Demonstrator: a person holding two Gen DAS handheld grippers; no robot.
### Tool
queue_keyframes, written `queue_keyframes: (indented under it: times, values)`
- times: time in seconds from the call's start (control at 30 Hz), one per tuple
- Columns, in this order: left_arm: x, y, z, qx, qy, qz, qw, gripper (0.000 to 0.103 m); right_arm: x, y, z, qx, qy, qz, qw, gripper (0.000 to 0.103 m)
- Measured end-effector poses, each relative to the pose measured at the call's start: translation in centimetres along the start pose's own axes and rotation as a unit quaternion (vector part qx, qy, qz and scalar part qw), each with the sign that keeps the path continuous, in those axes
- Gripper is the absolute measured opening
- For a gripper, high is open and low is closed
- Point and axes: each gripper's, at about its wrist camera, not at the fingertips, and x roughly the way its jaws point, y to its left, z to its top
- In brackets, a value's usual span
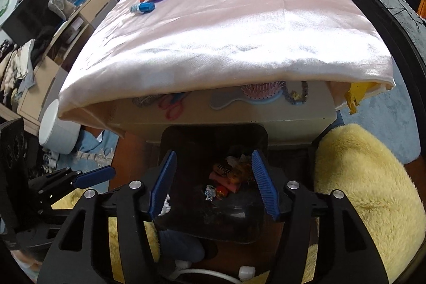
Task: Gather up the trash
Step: 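Open both tools to drop the paper and candy wrapper into the bin, then grasp the blue-capped bottle with the left tool while the right tool grasps the grey-green snack packet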
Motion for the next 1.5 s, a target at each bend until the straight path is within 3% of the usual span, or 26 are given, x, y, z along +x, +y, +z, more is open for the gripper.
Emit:
queue_keyframes:
  times: [0.1, 0.33, 0.53, 0.77, 1.17, 1.5]
  values:
    - [-0.5, 0.6, 0.2, -0.004, -0.007, 0.006, 1.0, 0.063, -0.3, -0.5, 0.3, 0.013, -0.007, 0.005, 1.0, 0.074]
    - [-2.0, 2.1, 1.6, -0.016, -0.03, 0.024, 0.9991, 0.078, -1.2, -1.3, 1.8, 0.025, -0.021, 0.004, 0.999, 0.075]
    - [-3.5, 3.6, 4.3, -0.03, -0.066, 0.038, 0.9966, 0.087, -2.6, -1.4, 5.4, 0.021, -0.065, -0.009, 0.998, 0.086]
    - [-3.4, 4.7, 8.6, -0.031, -0.084, 0.056, 0.9944, 0.088, -1.0, -1.7, 10.8, 0.009, -0.076, -0.032, 0.997, 0.086]
    - [-1.4, 5.3, 18.5, 0.003, -0.118, 0.065, 0.9908, 0.088, 2.9, 0.1, 19.7, -0.022, -0.089, -0.034, 0.995, 0.085]
    - [2.6, 5.8, 23.0, 0.027, -0.105, 0.099, 0.9892, 0.088, 6.9, 1.2, 22.6, -0.038, -0.067, -0.034, 0.996, 0.08]
